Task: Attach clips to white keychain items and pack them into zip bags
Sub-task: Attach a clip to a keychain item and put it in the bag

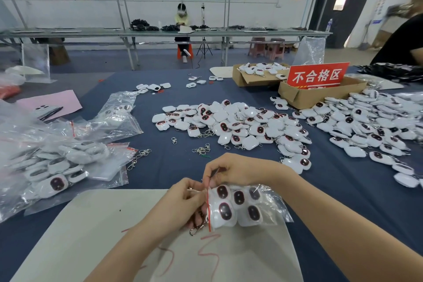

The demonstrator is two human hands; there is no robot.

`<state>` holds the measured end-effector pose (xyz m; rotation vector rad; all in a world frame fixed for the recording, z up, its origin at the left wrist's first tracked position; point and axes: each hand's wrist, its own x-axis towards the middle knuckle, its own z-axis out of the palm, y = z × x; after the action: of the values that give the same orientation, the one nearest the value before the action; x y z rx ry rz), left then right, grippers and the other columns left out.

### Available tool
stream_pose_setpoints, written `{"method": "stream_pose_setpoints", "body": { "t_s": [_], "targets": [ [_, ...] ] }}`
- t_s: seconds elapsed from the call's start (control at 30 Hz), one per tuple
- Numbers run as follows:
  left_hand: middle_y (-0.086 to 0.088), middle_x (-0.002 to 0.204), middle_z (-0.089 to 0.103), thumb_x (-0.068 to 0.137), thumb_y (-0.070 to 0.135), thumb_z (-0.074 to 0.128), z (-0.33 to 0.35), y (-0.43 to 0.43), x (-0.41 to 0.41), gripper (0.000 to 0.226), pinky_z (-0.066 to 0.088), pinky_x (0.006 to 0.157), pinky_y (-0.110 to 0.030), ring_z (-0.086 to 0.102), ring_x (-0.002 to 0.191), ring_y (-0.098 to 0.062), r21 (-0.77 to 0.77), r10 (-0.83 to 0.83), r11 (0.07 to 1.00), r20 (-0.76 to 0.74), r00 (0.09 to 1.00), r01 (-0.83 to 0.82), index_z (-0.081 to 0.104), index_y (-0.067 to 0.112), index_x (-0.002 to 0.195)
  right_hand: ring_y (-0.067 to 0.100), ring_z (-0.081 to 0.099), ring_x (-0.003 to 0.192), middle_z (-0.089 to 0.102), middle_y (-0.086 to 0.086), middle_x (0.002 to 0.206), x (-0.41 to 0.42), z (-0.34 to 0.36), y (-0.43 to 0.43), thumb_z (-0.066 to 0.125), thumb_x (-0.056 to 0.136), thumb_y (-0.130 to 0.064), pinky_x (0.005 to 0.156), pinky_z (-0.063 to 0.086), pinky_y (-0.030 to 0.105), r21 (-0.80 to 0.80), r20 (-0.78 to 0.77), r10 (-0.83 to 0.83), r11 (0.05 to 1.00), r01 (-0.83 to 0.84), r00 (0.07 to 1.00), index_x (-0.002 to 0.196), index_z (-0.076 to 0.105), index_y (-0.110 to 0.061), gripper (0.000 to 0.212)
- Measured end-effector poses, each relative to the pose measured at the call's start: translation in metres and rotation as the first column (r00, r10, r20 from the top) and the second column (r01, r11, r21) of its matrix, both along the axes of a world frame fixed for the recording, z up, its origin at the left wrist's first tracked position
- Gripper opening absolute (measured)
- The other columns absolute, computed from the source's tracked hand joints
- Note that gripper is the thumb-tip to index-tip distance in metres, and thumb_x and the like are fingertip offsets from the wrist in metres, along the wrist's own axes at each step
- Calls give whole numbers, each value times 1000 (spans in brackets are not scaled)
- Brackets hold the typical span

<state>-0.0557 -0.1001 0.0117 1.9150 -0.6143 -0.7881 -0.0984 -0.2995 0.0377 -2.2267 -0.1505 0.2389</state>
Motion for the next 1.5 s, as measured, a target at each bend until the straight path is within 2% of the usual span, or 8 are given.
{"method": "stream_pose_setpoints", "body": {
  "t_s": [0.17,0.3,0.4,0.53,0.67,1.0,1.13,1.5],
  "targets": [
    [6,49,57,105,16,49,-1,2,0,28,31,36,-16,46,35,-9,28,-42,999,143,989,39,57,12,78,-8,65,89,73,-23,96,1,0,0,58,97,-13,80,47,9,21,30,-24,1000,23,999,96,73,-40,30],
    [1,57,57,105,14,47,-10,10,14,23,27,35,-16,45,38,-16,-76,99,992,34,994,-97,68,16,94,7,65,95,73,-8,105,5,-7,-15,55,101,-13,95,52,26,94,153,-282,958,270,947,98,69,-42,32],
    [1,61,58,105,10,49,-18,12,21,22,32,36,-17,49,41,-14,-243,232,942,-36,972,-234,69,15,98,13,65,99,69,-9,109,9,-14,-26,54,102,-18,90,49,24,90,204,-481,877,473,853,107,67,-39,26],
    [5,65,62,104,8,50,-27,4,33,26,37,38,-20,50,46,-10,-364,378,858,-31,925,-362,72,21,95,29,51,126,54,4,139,21,-28,-36,52,101,-22,107,39,36,-191,356,-580,722,665,732,134,59,-29,34],
    [10,71,65,102,8,51,-29,-8,48,28,39,39,-20,55,51,-8,-380,398,860,84,913,-340,71,26,96,34,22,148,29,12,159,28,-41,-33,49,102,-37,121,17,46,-471,345,-572,581,664,744,151,40,-24,51],
    [6,78,67,101,18,52,-33,-50,86,23,46,56,-23,60,55,-5,-255,329,936,374,867,-244,63,37,95,26,43,129,55,-2,137,31,-57,-35,54,100,-29,113,25,40,-336,495,-587,550,765,640,135,58,-26,35],
    [6,83,70,100,22,51,-32,-68,95,21,55,71,-35,65,65,-21,-222,343,937,428,836,-270,61,39,94,28,51,116,59,4,125,31,-59,-37,59,97,-20,111,31,40,-277,510,-562,610,743,651,132,61,-24,35],
    [7,83,71,100,25,50,-42,-71,102,22,55,71,-36,63,64,-18,-220,342,937,418,842,-271,63,42,95,25,49,123,53,2,135,31,-60,-43,54,101,-30,112,27,35,-349,493,-596,531,772,633,135,57,-25,35]
  ]
}}
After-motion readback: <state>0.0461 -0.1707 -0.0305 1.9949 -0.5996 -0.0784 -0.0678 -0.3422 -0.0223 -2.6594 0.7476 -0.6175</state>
